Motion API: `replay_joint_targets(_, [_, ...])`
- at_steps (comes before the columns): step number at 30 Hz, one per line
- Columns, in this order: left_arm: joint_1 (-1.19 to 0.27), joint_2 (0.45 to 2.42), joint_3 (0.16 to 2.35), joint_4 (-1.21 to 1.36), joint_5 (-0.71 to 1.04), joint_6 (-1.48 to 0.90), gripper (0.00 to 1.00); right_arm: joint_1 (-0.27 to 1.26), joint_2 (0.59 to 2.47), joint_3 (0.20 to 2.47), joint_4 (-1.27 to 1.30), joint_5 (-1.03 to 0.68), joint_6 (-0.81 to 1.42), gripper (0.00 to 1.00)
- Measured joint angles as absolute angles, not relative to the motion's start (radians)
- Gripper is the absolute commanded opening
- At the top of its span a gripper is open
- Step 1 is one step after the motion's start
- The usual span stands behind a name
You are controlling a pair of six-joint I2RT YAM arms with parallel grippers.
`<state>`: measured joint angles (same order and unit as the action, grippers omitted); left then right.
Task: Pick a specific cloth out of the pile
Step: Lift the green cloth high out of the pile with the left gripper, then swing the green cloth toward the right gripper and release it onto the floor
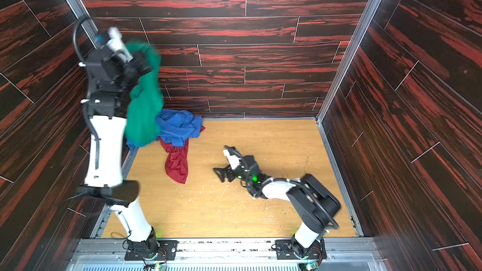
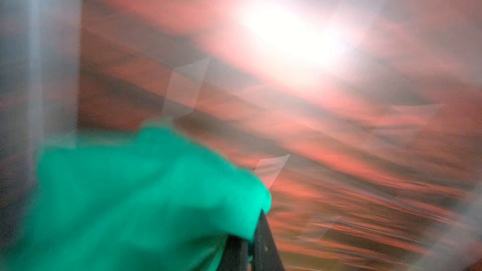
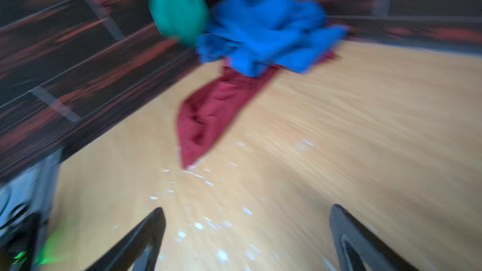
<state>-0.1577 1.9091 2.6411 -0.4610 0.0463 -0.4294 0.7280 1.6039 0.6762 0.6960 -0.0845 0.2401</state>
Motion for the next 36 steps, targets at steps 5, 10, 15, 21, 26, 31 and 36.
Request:
replay_joint_targets(5, [-0.396,2.047,2.796,-0.445,0.128,-0.425,0.00,0.683,1.290,0.631,0.465,0.094,0.250,0.99])
replay_joint_targets(10, [-0.538,2.264,2.835,-0.404,0.203,-0.435,0.00,0.685,0.962,0.630,0.244,0.250,0.255,0.99])
replay_joint_targets(15, [-0.619,2.467,2.816,-0.395,0.232,-0.444,0.00,0.683,0.772,0.590,0.041,0.350,0.254,0.99])
replay_joint_targets(21, [-0.643,2.548,2.746,-0.429,0.189,-0.411,0.60,0.680,0.682,0.548,-0.129,0.419,0.259,0.99])
replay_joint_targets(26, [-0.622,2.514,2.674,-0.547,0.121,-0.286,0.99,0.627,0.746,0.577,-0.187,0.443,0.287,0.99])
replay_joint_targets(31, [-0.607,2.208,2.244,-0.680,-0.022,-0.138,0.99,0.363,0.902,0.646,-0.182,0.305,0.339,0.99])
replay_joint_targets(36, [-0.590,1.698,1.652,-0.651,0.013,0.018,0.99,0.103,1.179,0.749,-0.129,0.073,0.393,0.98])
